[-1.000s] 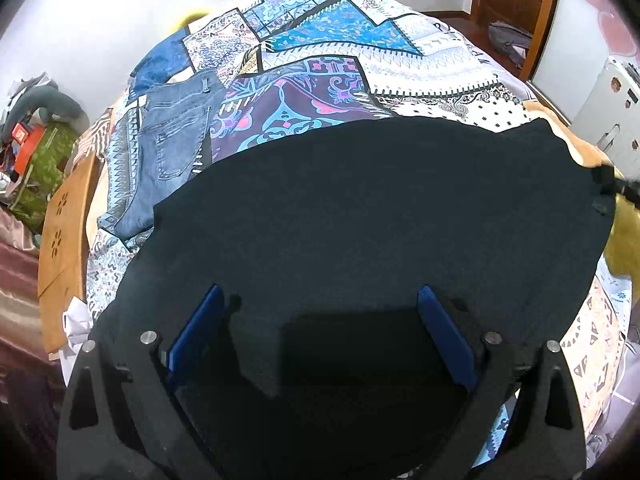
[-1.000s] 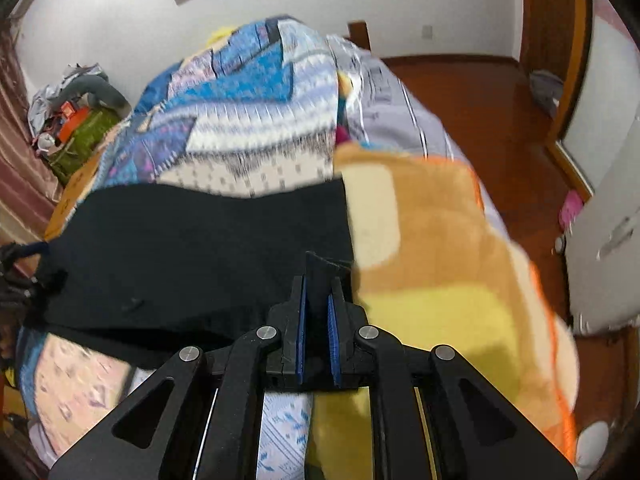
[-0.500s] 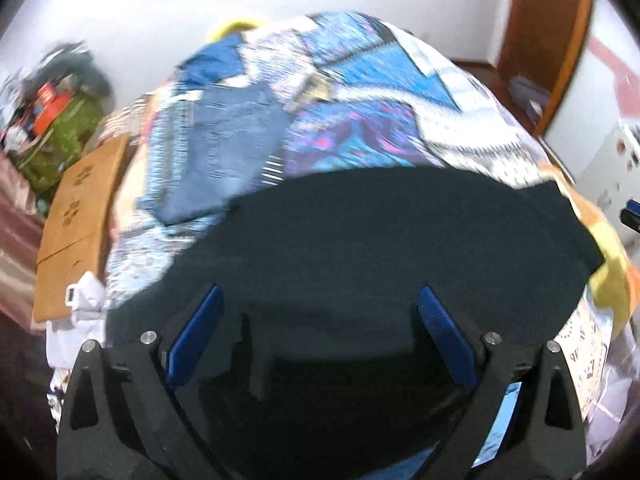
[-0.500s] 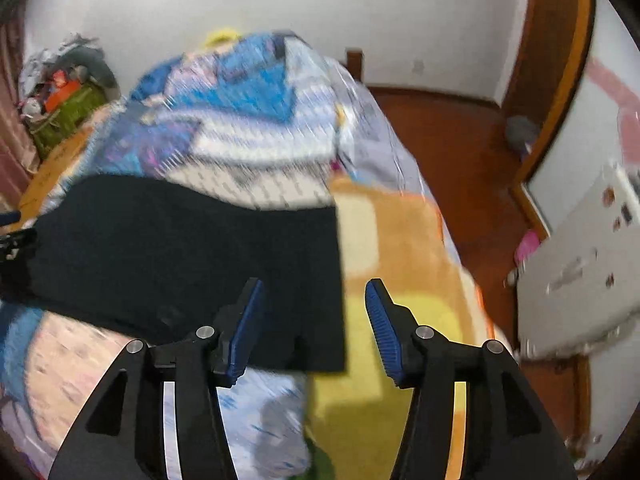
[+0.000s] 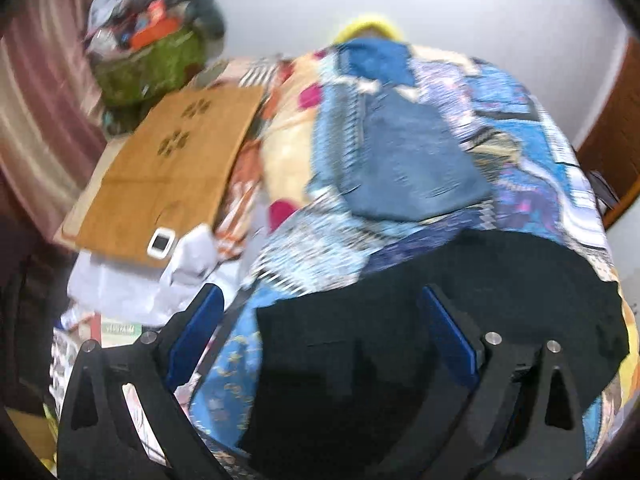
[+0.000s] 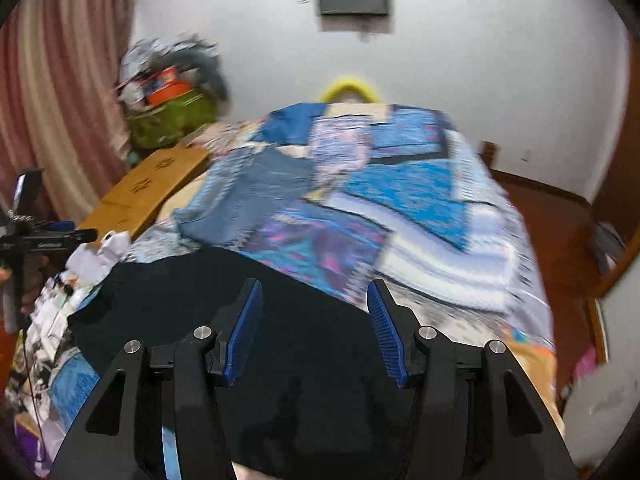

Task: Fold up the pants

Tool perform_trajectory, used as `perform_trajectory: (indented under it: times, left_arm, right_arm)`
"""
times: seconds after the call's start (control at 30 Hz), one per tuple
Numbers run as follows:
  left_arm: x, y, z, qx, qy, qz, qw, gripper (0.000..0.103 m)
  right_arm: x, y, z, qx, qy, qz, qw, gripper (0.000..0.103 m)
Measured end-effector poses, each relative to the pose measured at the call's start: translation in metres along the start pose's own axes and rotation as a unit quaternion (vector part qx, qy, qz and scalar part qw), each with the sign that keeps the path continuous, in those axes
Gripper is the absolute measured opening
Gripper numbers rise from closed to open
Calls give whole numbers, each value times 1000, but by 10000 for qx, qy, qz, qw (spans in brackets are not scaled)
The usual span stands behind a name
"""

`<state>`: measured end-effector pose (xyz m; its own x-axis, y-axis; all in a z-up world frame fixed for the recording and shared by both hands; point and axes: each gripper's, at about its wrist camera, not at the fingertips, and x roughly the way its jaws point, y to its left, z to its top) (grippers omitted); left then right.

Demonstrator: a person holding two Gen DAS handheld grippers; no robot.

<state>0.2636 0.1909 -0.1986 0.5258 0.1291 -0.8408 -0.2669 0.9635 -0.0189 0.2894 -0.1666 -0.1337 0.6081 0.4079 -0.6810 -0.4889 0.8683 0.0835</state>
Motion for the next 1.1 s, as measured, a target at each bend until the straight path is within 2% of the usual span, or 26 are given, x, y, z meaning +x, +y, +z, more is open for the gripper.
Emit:
perform_trajectory:
  times: [0.2, 0.37, 0.47, 0.57, 0.63, 0.7, 0.73, 0.77, 0.8, 0.83, 0.9, 1.0, 1.1]
  left_arm:
    - [58, 39, -18, -352, 676, -45, 9971, 98]
    - [101, 38, -32, -415, 1158, -234, 9921, 98]
    - [116, 35, -38, -356, 1311, -344, 9901, 99]
    - [115, 35, -38, -352, 1204, -595, 9903, 98]
    - [114, 34, -38, -274, 1188, -786, 9894, 91]
    - [115, 31, -37, -207, 1204, -985, 9876, 77]
    - [115, 32, -36, -198, 1208, -1055, 9869, 74]
    - [115, 31, -36, -193, 1202, -1184, 9855, 64]
    - [115, 31, -36, -209, 1216, -1286, 9840, 60]
    - [115, 32, -36, -220, 1221, -1323, 9834, 58]
    - [116, 34, -35, -216, 1214, -1393, 9825, 51]
    - [114, 39, -34, -142, 1205, -1443, 9821, 45]
    - [108, 34, -31, 333, 1025, -1078, 9883, 39]
  right_arm:
    - [79, 54, 19, -559, 514, 404, 9963, 51]
    - [135, 83, 24, -835, 995, 638, 9895, 51]
    - [163, 95, 28, -852, 1248, 799, 9853, 51]
    - [187, 101, 34, -849, 1472, 844, 9818, 51]
    - [203, 104, 37, -825, 1658, 904, 9785, 51]
    - [218, 106, 40, -862, 1784, 890, 9761, 51]
    - [223, 107, 40, -882, 1839, 867, 9751, 51]
    - [229, 106, 40, -887, 1904, 868, 9738, 51]
    - [235, 106, 40, -879, 1967, 883, 9725, 49]
    - [238, 107, 39, -879, 1992, 890, 9719, 47]
    - [243, 110, 37, -951, 2043, 944, 9697, 26]
    - [242, 109, 38, -993, 1982, 988, 9701, 15]
    - [240, 111, 37, -1074, 1898, 948, 9713, 11]
